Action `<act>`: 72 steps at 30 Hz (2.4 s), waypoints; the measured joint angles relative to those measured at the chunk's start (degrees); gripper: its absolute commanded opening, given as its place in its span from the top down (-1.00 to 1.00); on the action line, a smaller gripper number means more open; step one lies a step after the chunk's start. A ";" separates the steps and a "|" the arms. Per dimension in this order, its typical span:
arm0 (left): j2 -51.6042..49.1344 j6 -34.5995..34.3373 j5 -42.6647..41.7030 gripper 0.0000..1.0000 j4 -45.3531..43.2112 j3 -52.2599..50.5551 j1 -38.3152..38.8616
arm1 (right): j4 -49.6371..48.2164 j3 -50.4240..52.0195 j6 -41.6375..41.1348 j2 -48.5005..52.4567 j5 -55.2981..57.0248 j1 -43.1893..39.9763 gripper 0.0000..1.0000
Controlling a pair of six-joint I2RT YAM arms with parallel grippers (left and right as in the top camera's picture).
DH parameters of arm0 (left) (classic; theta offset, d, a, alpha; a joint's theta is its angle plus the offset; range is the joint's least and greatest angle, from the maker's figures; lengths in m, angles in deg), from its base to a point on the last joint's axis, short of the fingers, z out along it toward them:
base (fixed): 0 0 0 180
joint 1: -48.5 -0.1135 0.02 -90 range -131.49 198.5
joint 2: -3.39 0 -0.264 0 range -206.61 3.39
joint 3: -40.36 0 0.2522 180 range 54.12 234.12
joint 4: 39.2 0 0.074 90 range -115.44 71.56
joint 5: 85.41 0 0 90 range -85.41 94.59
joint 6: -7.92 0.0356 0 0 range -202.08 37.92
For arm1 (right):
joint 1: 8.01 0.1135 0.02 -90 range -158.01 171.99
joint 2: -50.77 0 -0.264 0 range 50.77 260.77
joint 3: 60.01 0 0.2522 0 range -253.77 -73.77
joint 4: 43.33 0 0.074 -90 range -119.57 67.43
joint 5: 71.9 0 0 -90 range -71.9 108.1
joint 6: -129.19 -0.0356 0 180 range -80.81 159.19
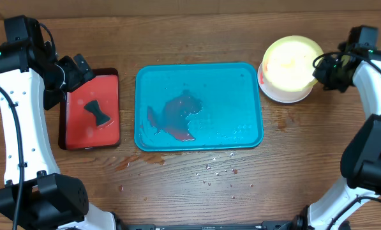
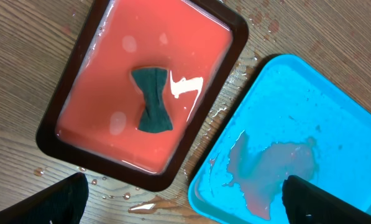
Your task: Clean dirty plates on tray and stack at the side
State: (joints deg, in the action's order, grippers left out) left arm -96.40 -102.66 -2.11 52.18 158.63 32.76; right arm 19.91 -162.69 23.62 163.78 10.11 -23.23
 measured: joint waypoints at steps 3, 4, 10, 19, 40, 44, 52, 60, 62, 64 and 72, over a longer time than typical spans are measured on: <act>0.00 0.00 0.00 -1.00 -0.02 0.00 0.00 | 0.22 0.46 0.15 0.98 -0.70 0.24 -0.27; 0.00 0.02 0.00 -0.99 -0.02 0.00 0.00 | 0.50 0.46 0.17 1.05 -0.85 0.26 -0.34; 0.00 0.00 -0.02 -1.00 -0.02 0.00 0.00 | 4.83 0.46 0.57 0.90 -1.11 0.22 -0.39; 0.00 0.02 0.00 -1.00 -0.02 0.00 0.00 | 17.44 0.59 4.59 -12.11 -1.68 -0.37 -1.00; 0.00 0.02 -0.04 -0.99 -0.02 0.00 0.00 | 30.18 18.45 7.91 -56.70 -5.11 12.70 -1.00; 0.00 0.02 -0.04 -1.00 0.00 0.00 0.00 | 32.06 18.45 7.93 -57.57 -5.46 12.70 -1.00; 0.00 0.02 -0.04 -1.00 0.00 0.00 0.00 | 32.15 18.45 7.91 -55.93 -5.62 12.70 -1.00; 0.00 0.02 -0.07 -1.00 -0.02 0.00 0.00 | 26.60 20.44 7.82 -53.77 -7.26 13.42 -1.00; 0.00 0.00 -0.07 -1.00 0.00 0.00 0.00 | 22.18 22.51 7.80 -54.12 -7.96 14.29 -1.00; 0.00 0.00 -0.09 -1.00 -0.02 0.00 0.00 | 17.29 25.81 7.85 -55.43 -8.46 15.39 -1.00; 0.00 0.00 -0.15 -1.00 -0.02 0.00 0.00 | -2.27 46.62 7.87 -70.77 -9.33 16.83 -1.00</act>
State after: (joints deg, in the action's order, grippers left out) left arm -96.40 -102.66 -2.27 52.16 158.63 32.76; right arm 17.63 -116.07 31.49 93.01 0.78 -6.40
